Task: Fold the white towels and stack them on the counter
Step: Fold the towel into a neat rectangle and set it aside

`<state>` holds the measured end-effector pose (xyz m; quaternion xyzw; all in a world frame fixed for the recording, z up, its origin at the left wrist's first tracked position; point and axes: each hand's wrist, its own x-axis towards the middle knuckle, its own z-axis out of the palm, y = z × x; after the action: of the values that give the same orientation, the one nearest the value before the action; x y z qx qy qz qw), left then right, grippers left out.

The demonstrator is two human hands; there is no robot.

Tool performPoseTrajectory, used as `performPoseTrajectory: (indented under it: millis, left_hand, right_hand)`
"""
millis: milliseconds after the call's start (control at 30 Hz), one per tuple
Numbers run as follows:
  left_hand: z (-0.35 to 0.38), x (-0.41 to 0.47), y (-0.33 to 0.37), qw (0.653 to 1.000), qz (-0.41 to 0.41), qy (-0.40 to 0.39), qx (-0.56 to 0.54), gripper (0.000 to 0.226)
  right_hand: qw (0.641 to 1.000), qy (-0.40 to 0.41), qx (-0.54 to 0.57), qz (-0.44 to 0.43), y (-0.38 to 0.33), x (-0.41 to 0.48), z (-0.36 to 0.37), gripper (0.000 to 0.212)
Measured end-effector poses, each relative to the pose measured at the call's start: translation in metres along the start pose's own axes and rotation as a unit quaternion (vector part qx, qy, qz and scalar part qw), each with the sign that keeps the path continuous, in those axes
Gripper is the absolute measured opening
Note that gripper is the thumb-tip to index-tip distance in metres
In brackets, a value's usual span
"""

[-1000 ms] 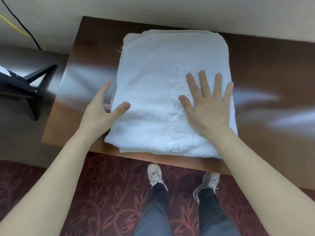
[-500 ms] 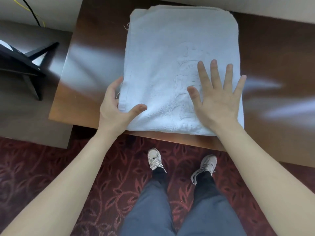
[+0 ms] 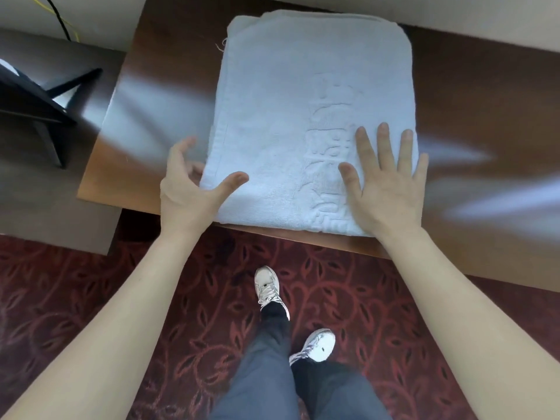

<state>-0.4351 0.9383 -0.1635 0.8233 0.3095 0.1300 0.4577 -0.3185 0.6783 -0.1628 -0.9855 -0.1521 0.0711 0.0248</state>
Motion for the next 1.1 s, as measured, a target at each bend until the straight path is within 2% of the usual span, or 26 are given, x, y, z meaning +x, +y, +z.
performPoseTrajectory:
  millis: [67, 133, 233, 300, 367, 467, 667, 800, 933, 1033, 1100]
  left_hand:
    - [0.000, 0.002, 0.013, 0.995, 0.063, 0.050, 0.059, 0.100]
    - [0.015, 0.008, 0.031, 0.980, 0.169, 0.060, 0.091, 0.097]
    - [0.057, 0.024, 0.064, 0.955, 0.262, -0.052, 0.132, 0.103]
    - [0.083, 0.036, 0.075, 0.935, 0.255, -0.130, 0.208, 0.107]
    - [0.097, 0.048, 0.073, 0.914, 0.234, -0.176, 0.281, 0.111]
    - [0.097, 0.064, 0.057, 0.891, 0.232, -0.178, 0.346, 0.110]
    - [0.083, 0.098, 0.045, 0.895, 0.215, -0.159, 0.357, 0.109]
    - [0.106, 0.134, 0.065, 0.897, 0.263, -0.151, 0.323, 0.091]
    - [0.122, 0.179, 0.076, 0.889, 0.268, -0.168, 0.330, 0.080]
    - [0.112, 0.211, 0.068, 0.880, 0.275, -0.183, 0.341, 0.083]
    - [0.098, 0.234, 0.060, 0.885, 0.243, -0.179, 0.355, 0.085]
  right_hand:
    - [1.000, 0.005, 0.024, 0.005, 0.003, -0.004, -0.003, 0.075]
    - [0.999, 0.016, 0.028, 0.003, 0.003, -0.005, -0.006, 0.076]
    - [0.998, 0.054, 0.042, -0.015, -0.006, 0.014, -0.016, 0.074]
    - [0.997, 0.063, 0.032, -0.024, -0.009, 0.030, -0.019, 0.072]
    - [0.999, 0.037, 0.001, -0.031, -0.006, 0.040, -0.014, 0.069]
    - [0.999, 0.017, -0.013, -0.034, 0.003, 0.043, -0.004, 0.067]
    - [0.999, 0.026, 0.031, 0.012, -0.005, 0.053, -0.009, 0.072]
    - [0.995, 0.069, 0.067, 0.013, -0.019, 0.102, -0.022, 0.071]
    - [0.999, 0.041, 0.030, 0.010, -0.017, 0.122, -0.013, 0.070]
    - [0.999, 0.049, 0.015, 0.015, -0.013, 0.118, -0.005, 0.067]
    - [0.998, 0.052, 0.016, 0.017, -0.014, 0.118, -0.005, 0.065]
